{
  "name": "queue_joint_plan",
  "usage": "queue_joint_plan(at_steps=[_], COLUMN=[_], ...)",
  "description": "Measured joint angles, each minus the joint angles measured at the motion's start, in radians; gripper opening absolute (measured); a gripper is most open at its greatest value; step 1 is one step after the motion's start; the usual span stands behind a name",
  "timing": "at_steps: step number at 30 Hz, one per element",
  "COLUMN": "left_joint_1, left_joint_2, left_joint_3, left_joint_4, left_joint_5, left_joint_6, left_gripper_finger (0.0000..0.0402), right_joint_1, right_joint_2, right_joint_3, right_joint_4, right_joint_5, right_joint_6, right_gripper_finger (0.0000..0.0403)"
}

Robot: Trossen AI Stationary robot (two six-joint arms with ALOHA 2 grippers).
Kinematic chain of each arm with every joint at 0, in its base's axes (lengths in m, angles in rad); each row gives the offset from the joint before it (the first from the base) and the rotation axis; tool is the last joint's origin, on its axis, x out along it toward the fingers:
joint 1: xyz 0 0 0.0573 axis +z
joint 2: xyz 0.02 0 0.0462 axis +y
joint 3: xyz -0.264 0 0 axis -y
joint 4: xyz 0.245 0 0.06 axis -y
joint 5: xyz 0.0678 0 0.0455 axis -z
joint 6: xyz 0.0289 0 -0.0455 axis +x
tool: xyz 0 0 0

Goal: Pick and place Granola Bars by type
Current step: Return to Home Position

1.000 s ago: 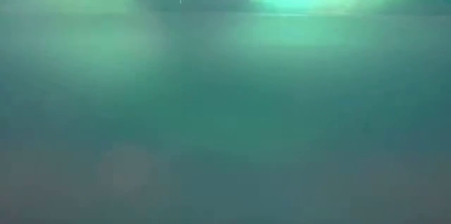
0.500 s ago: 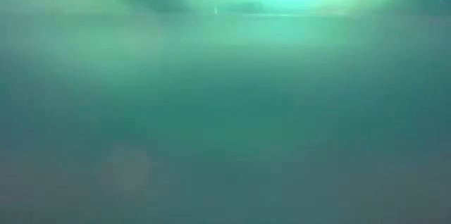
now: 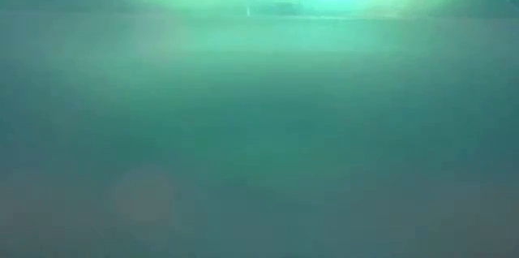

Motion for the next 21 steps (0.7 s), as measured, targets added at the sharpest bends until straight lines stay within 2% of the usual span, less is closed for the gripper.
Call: queue_joint_plan(at_steps=[7,13,18,21], left_joint_1=[0.057,0.093,0.108,0.119], left_joint_2=[-0.173,-0.353,-0.456,-0.495], left_joint_3=[-0.077,-0.164,-0.163,-0.163], left_joint_4=[0.015,0.01,-0.125,-0.266], left_joint_5=[-0.069,-0.061,-0.06,-0.085], left_joint_6=[0.041,0.034,0.034,0.017], left_gripper_finger=[0.0173,0.0173,0.0173,0.0173], right_joint_1=[0.0,0.0,0.0,0.0], right_joint_2=[0.0,0.0,0.0,0.0], right_joint_3=[0.0,0.0,0.0,0.0], right_joint_4=[0.0,0.0,0.0,0.0], right_joint_5=[0.0,0.0,0.0,0.0], right_joint_6=[0.0,0.0,0.0,0.0], right_gripper_finger=[0.0013,0.0013,0.0014,0.0013])
